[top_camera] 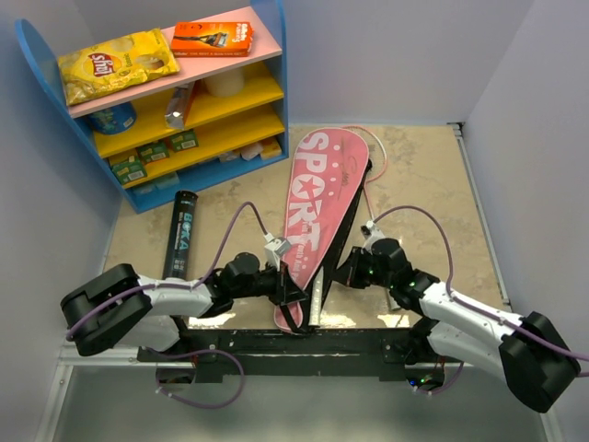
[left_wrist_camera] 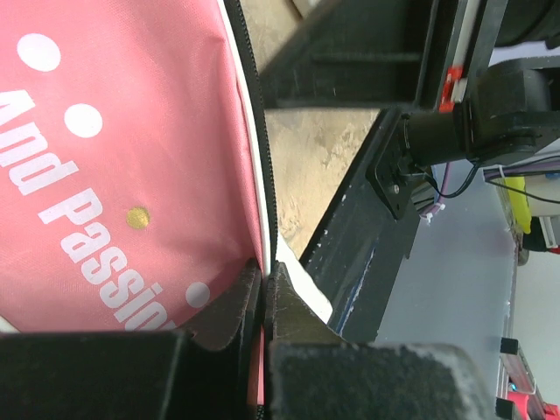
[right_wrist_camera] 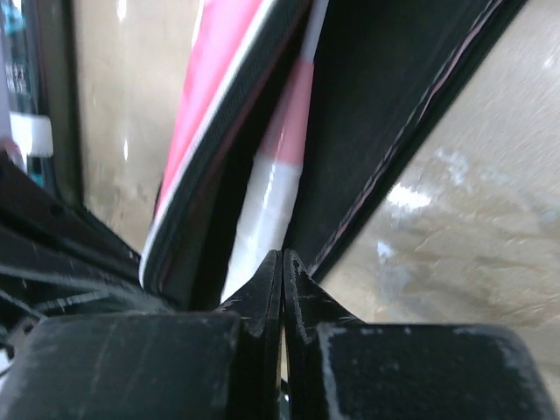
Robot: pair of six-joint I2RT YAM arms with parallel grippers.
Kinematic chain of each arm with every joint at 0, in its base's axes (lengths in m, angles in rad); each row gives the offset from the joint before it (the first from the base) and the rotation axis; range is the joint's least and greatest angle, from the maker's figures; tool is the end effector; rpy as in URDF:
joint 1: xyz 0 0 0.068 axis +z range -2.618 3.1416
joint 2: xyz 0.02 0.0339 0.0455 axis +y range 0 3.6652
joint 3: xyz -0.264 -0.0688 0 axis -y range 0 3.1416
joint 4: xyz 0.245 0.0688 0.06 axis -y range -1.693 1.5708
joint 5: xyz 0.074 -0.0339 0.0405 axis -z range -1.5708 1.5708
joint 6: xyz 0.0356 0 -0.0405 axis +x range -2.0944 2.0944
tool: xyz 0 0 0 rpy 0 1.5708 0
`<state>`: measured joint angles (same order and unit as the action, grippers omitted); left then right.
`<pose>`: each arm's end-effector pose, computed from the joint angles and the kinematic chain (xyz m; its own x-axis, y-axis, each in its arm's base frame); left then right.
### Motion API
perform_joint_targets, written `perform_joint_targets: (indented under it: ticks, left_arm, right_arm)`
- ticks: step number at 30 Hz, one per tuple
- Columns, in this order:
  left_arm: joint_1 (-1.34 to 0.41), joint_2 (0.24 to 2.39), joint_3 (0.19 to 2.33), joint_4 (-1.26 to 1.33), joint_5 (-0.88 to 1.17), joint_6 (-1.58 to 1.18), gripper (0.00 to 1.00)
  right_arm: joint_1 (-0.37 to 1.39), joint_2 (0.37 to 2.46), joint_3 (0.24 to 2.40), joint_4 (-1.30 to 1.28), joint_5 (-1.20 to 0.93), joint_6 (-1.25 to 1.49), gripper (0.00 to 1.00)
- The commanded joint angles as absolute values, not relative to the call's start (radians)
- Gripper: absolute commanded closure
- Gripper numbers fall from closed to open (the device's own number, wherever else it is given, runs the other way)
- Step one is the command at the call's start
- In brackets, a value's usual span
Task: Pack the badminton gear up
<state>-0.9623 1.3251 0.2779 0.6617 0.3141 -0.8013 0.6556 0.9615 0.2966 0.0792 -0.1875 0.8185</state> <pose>0.1226 -0.1952 0.1468 -0.8276 -0.0071 -0.5613 0.5024 0.4364 -0.7464 0.1462 0.1208 0.1658 -0.8266 0.2692 -0.4942 -0.1735 0.7135 0.6788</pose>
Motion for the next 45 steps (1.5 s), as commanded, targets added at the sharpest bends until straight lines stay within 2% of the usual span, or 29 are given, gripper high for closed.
perform_joint_targets:
  ticks: [1,14,18,26,34,45]
  left_arm:
    - [-0.943,1.302,0.314,0.732,0.365,-0.796,1.00]
    - [-0.928,1.322,0.311,0.756,0.385,-0.799,1.00]
    - [-0.928,1.322,0.308,0.759,0.387,-0.799,1.00]
    - [-0.925,1.327,0.305,0.762,0.396,-0.798,1.00]
    - [-0.920,1.339,0.310,0.779,0.413,-0.801,1.00]
    - [-0.920,1.345,0.310,0.784,0.419,-0.805,1.00]
  right_arm:
    - [0.652,0.948,0.250,0.166,-0.339,0.798,1.00]
    - [0.657,1.104,0.169,0.448,-0.436,0.856,1.00]
    - [0.661,1.115,0.173,0.465,-0.430,0.870,0.86]
    - [0.661,1.057,0.184,0.400,-0.416,0.865,0.71]
    - [0.663,1.127,0.167,0.495,-0.429,0.893,0.71]
    - [0.755,1.353,0.184,0.805,-0.400,1.000,0.73]
